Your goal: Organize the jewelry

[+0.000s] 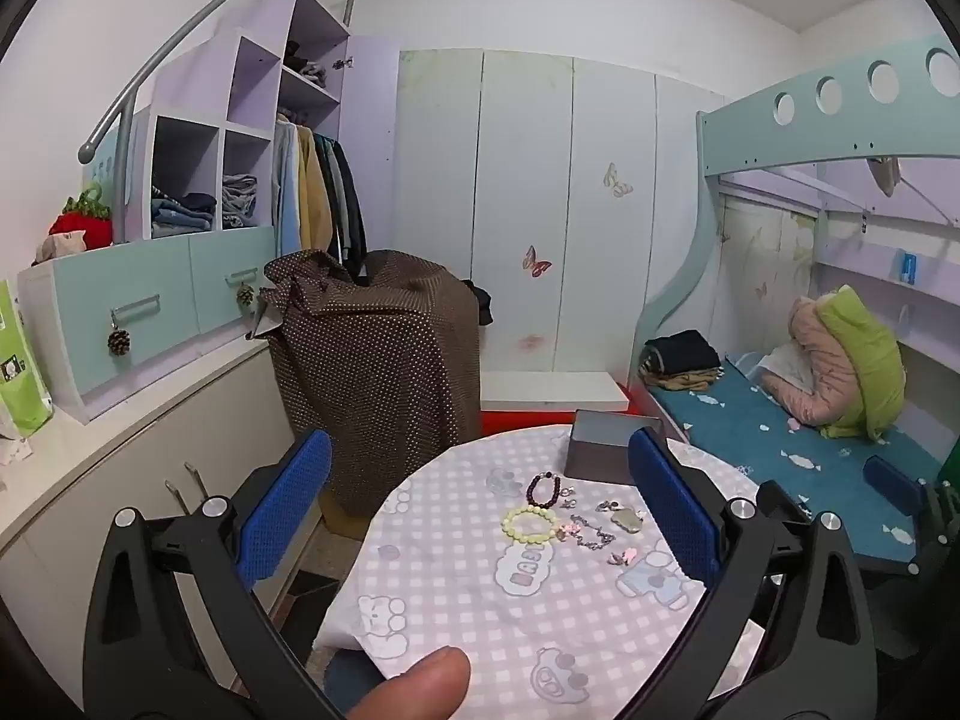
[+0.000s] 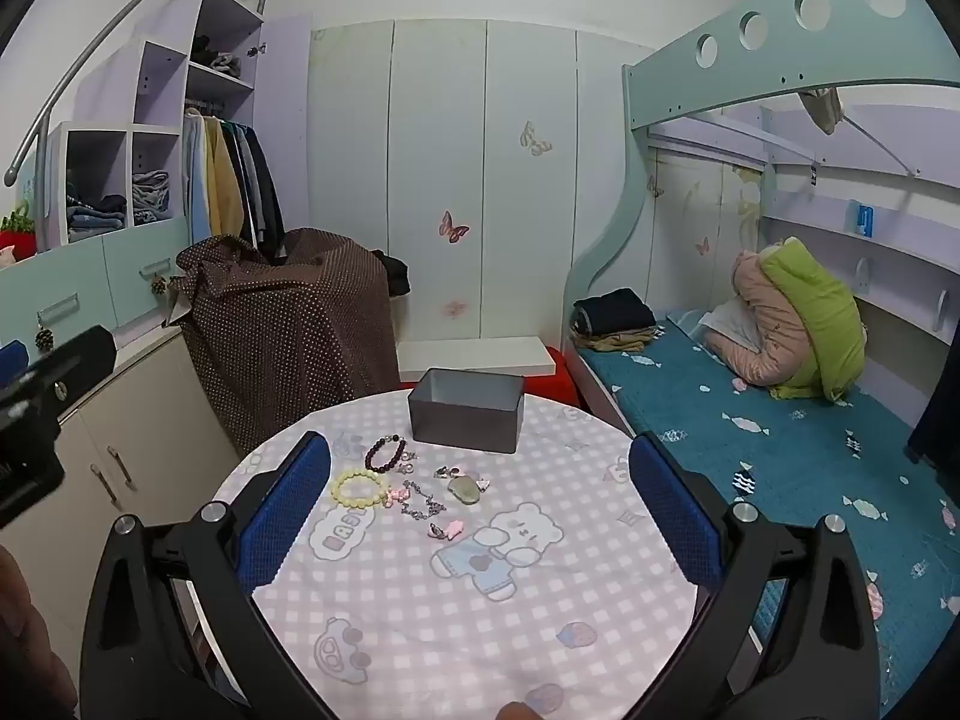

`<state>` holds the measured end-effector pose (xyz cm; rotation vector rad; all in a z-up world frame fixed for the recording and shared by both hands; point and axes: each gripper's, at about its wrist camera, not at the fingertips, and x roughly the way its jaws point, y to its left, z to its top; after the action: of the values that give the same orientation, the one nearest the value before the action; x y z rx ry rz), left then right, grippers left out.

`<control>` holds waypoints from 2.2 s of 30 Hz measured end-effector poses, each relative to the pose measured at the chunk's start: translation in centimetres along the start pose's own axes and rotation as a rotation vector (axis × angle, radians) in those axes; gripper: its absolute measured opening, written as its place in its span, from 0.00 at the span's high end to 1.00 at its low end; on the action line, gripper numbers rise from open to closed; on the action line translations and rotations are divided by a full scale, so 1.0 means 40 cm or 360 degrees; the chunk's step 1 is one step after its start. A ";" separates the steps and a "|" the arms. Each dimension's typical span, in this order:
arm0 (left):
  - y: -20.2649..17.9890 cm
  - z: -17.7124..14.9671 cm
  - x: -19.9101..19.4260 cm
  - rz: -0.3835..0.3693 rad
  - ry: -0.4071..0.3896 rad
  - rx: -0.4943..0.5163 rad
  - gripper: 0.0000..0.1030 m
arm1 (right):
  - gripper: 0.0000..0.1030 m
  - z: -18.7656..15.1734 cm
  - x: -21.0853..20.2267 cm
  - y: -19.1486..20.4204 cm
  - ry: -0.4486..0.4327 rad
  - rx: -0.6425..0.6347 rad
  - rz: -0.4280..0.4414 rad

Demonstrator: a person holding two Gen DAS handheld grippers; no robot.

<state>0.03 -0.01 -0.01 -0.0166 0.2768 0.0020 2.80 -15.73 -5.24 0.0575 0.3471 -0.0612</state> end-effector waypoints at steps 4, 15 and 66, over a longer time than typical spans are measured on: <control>0.001 0.001 -0.001 -0.0003 -0.0002 0.0006 0.05 | 0.07 0.001 -0.001 -0.001 0.0000 -0.0007 -0.0009; 0.002 -0.013 0.000 0.0006 0.0013 0.0024 0.05 | 0.07 0.014 -0.020 0.007 -0.0009 -0.0005 -0.0014; -0.017 -0.063 0.089 0.0025 0.0120 0.0056 0.05 | 0.07 0.007 0.020 -0.052 0.0012 0.0021 -0.0067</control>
<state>2.76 -0.71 -3.39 0.0206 0.3525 0.0122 3.49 -17.85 -5.34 0.0634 0.3558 -0.1051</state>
